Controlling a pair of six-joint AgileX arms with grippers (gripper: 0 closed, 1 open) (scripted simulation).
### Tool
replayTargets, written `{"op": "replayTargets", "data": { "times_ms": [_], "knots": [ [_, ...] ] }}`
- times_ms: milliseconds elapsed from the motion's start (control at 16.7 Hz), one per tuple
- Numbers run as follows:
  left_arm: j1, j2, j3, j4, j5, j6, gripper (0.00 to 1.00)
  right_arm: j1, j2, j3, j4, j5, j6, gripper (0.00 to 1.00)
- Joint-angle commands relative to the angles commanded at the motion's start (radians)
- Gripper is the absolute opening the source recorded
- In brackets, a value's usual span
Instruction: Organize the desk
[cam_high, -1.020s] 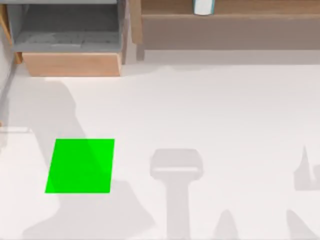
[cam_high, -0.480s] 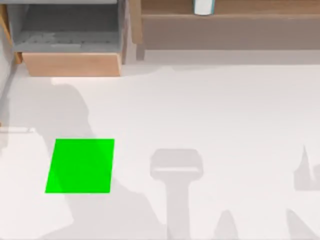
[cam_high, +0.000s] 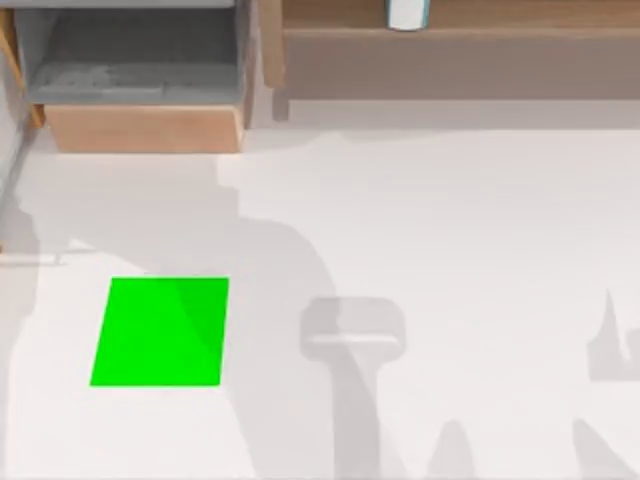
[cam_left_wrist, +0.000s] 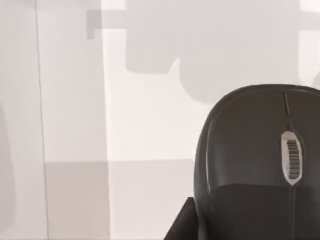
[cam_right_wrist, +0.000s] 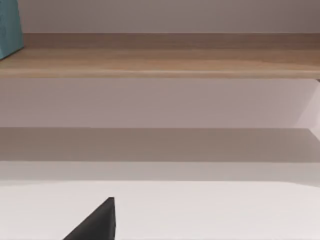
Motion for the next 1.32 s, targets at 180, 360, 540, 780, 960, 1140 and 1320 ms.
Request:
{"op": "replayTargets", "data": {
  "times_ms": [180,360,540,780,960,1140,1320],
  "knots": [
    [-0.029,-0.122,-0.11,0.031,0.015,-0.058,0.0,0.0,0.0,0.0,0.0,0.0,0.0,1.0],
    [-0.076,-0.232,-0.241,0.063,0.024,-0.134,0.0,0.0,0.0,0.0,0.0,0.0,0.0,1.0],
    [-0.158,-0.325,-0.378,0.102,0.019,-0.229,0.0,0.0,0.0,0.0,0.0,0.0,0.0,1.0],
    [-0.311,-0.399,-0.562,0.176,-0.011,-0.371,0.0,0.0,0.0,0.0,0.0,0.0,0.0,1.0],
    [-0.43,-0.422,-0.704,0.237,-0.046,-0.48,0.0,0.0,0.0,0.0,0.0,0.0,0.0,1.0],
    [-0.535,-0.428,-0.845,0.299,-0.084,-0.587,0.0,0.0,0.0,0.0,0.0,0.0,0.0,1.0],
    [-0.621,-0.428,-0.967,0.355,-0.115,-0.68,0.0,0.0,0.0,0.0,0.0,0.0,0.0,1.0]
  ]
}}
